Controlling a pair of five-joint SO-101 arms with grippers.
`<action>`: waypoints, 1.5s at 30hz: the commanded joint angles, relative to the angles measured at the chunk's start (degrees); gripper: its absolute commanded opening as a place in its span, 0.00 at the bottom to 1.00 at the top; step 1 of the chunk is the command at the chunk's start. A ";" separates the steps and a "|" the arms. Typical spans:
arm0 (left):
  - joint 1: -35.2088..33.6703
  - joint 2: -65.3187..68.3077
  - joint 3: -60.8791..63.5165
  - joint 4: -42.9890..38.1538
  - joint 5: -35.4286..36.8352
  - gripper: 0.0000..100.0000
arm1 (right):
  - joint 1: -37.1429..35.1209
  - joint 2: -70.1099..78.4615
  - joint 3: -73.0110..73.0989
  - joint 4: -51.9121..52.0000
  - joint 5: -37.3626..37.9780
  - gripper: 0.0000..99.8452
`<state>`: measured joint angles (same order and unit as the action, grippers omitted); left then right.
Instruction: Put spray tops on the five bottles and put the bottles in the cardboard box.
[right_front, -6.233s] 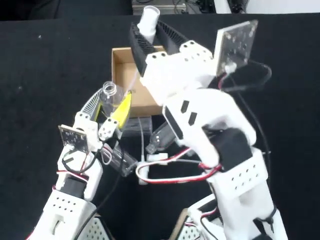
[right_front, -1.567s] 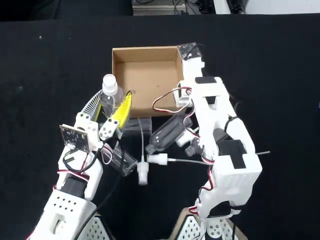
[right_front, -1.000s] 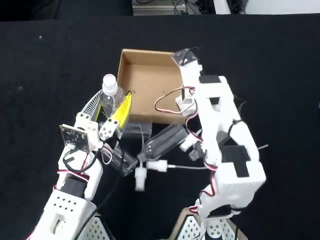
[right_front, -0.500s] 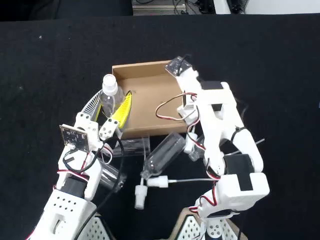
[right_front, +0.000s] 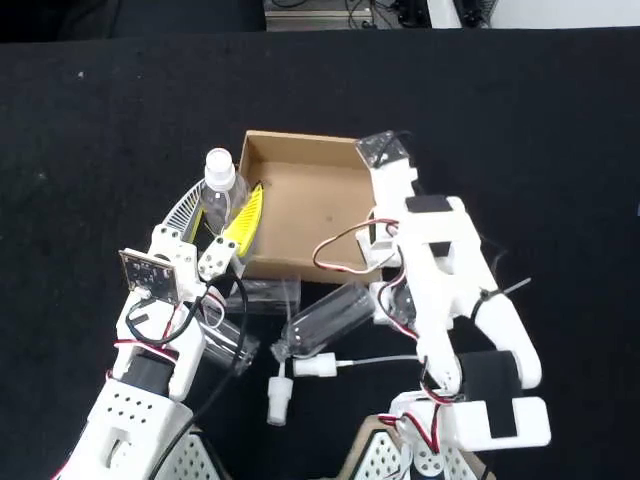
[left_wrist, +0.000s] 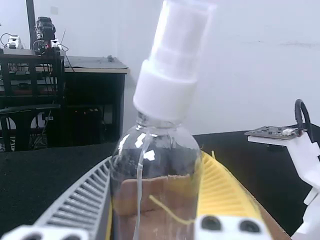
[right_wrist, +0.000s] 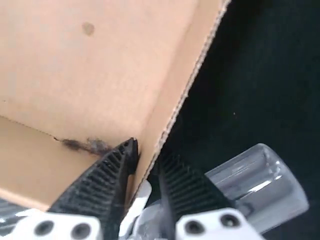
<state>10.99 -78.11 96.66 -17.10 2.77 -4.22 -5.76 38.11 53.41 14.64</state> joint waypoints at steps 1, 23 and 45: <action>0.13 -0.09 1.27 0.09 0.00 0.04 | 0.09 -2.95 -0.04 -2.90 9.93 0.01; 0.13 -0.09 1.27 0.09 0.00 0.04 | -2.64 -0.75 -2.86 1.05 4.92 0.18; 0.04 -0.09 1.27 0.09 0.00 0.04 | 3.34 -23.16 4.79 19.69 4.13 0.16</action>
<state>10.99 -78.11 96.66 -17.10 2.77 -1.23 -20.97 38.81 75.65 18.51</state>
